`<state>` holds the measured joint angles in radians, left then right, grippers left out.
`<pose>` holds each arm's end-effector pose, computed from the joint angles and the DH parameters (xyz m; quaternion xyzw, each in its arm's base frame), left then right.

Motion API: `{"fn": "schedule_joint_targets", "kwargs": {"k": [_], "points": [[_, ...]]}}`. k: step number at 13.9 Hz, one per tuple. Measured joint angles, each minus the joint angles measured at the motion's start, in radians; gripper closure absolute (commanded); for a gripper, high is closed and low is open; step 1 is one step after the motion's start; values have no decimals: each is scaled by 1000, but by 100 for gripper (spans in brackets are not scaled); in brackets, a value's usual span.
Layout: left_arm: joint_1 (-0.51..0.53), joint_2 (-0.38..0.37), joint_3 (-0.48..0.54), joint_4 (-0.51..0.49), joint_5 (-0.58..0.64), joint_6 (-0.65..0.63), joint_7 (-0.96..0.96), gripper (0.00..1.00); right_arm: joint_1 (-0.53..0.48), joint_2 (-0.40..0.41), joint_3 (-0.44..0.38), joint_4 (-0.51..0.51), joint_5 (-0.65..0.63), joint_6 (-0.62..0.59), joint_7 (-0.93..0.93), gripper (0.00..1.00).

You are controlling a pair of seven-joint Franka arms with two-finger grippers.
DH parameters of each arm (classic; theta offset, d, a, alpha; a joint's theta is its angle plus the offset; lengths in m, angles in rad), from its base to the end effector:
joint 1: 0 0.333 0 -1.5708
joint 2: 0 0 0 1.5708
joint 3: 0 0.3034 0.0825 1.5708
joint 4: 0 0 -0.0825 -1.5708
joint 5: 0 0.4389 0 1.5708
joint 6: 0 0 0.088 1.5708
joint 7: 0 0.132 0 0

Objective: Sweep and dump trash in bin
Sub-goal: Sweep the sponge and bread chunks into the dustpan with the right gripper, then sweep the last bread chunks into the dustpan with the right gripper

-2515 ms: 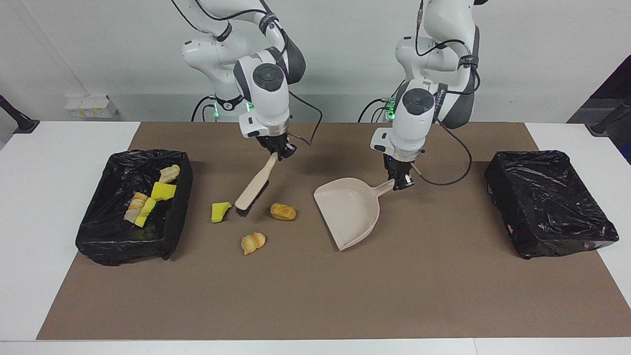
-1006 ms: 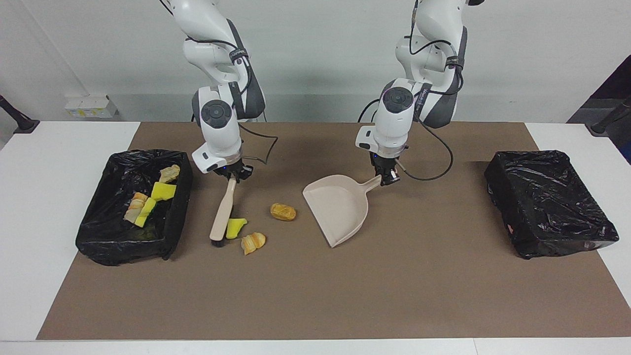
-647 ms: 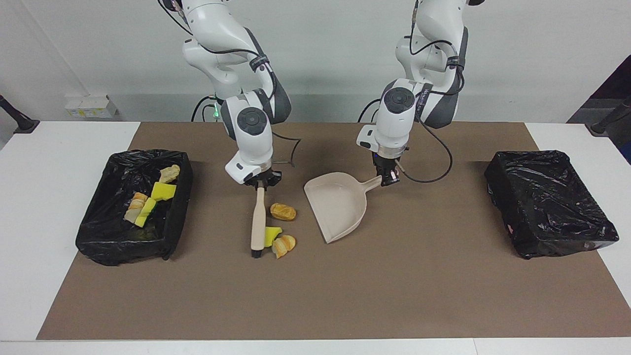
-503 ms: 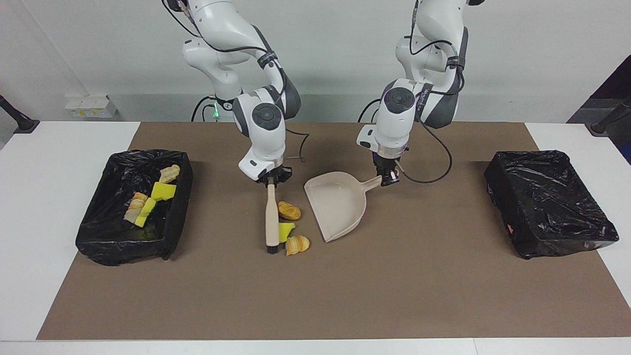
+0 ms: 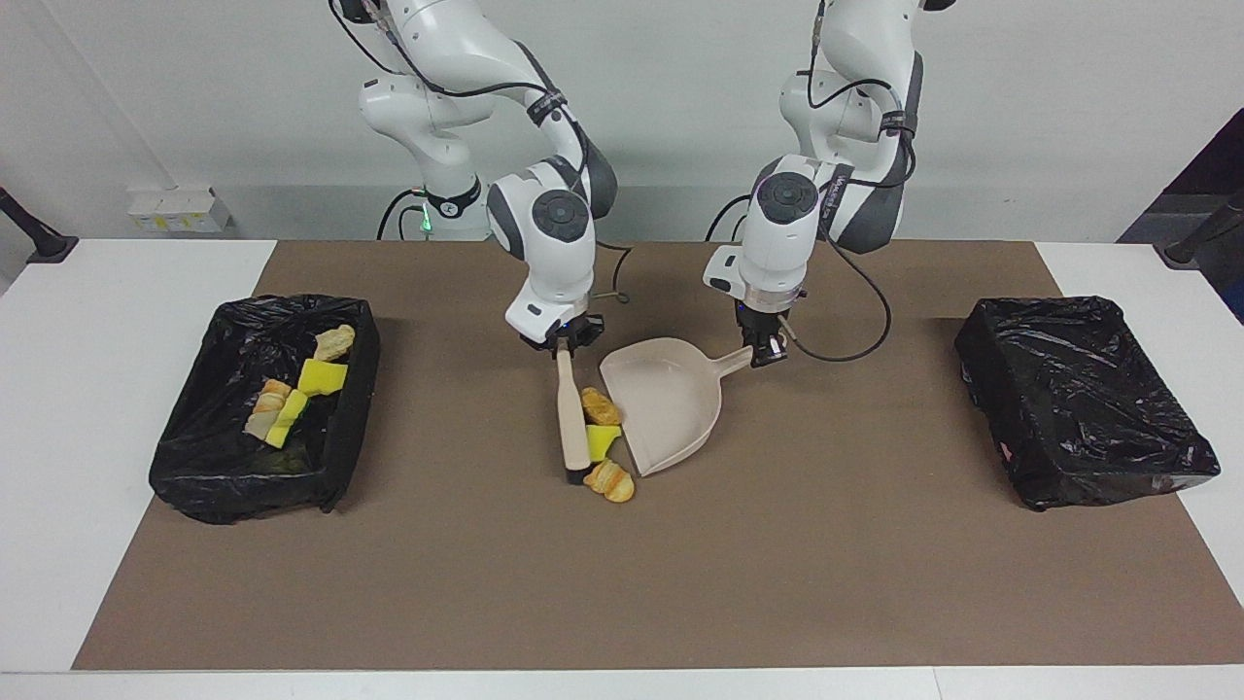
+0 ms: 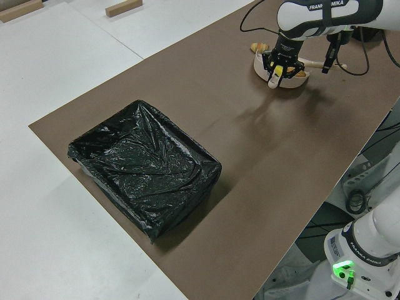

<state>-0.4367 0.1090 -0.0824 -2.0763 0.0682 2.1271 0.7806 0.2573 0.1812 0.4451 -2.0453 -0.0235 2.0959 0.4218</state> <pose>0.5245 -0.2945 0.3034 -0.7841 0.6194 0.0317 0.0200 0.4629 0.3897 0.2825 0.9874 0.1450 -0.0631 0.0053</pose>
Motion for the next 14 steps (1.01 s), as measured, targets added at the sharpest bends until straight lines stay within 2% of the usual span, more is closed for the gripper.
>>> {"fn": "schedule_joint_targets", "kwargs": {"k": [4,8,11,14], "points": [[0,0,0,0,0,1,0,100,-3,-24,7,3,2,-18,1,100],[0,0,0,0,0,1,0,100,-69,-15,-5,55,-53,-13,-70,100],[0,0,1,0,0,1,-29,100,-135,57,-8,167,-172,-13,-171,100],[0,0,1,-2,0,1,-183,100,-186,182,-11,276,-236,-13,-248,100]]}}
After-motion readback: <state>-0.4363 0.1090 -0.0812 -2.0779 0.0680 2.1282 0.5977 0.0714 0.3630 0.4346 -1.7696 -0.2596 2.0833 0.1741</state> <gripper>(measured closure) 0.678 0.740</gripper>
